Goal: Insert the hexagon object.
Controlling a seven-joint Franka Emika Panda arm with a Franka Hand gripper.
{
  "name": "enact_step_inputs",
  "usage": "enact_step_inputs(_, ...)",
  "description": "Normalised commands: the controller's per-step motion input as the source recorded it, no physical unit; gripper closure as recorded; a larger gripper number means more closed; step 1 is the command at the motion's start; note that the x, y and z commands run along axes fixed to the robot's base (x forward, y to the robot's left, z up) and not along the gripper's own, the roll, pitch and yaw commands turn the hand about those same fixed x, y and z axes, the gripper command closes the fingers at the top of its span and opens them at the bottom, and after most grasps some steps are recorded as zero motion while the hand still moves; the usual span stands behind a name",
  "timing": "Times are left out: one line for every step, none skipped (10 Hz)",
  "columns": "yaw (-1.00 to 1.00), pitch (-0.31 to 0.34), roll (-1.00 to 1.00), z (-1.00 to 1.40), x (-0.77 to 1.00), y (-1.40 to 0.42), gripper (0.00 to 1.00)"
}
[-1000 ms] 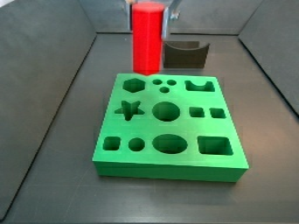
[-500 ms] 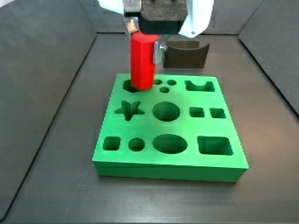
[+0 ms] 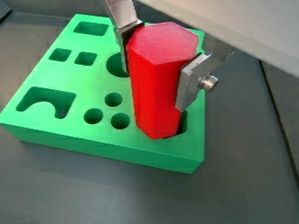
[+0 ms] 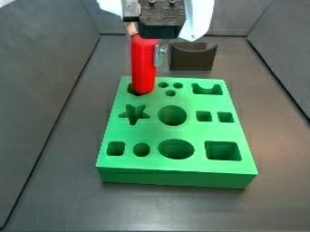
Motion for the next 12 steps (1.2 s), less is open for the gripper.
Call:
enact_step_inputs(0.3,-0.074,-0.06,-0.04,-0.21,-0.07,1.0)
enact_step_inputs(0.29,-0.063,-0.06,-0.09,-0.07,-0.12,1.0)
enact_step_inputs(0.21,-0.026,-0.05,-0.2,0.0,-0.12,1.0)
enact_step_inputs(0.23,-0.051,-0.04,-0.29,0.0,-0.05,1.0)
enact_step_inputs(0.25,-0.076,-0.07,-0.46,-0.01,0.0,1.0)
enact_step_inputs(0.04,-0.147,-0.07,-0.86,-0.11,0.05,1.0)
enact_step_inputs(0.05,-0.164,0.0,-0.93,-0.2,0.0,1.0)
enact_step_inputs(0.15,-0.173,0.01,-0.9,-0.12,-0.01,1.0)
enact_step_inputs(0.0,-0.14,0.0,-0.04,-0.14,0.0,1.0)
enact_step_inputs(0.0,-0.019,0.0,0.0,0.0,0.0,1.0)
enact_step_inputs(0.0,-0.007,0.0,0.0,0.0,0.0,1.0)
enact_step_inputs(0.0,0.0,0.0,0.0,0.0,0.0,1.0)
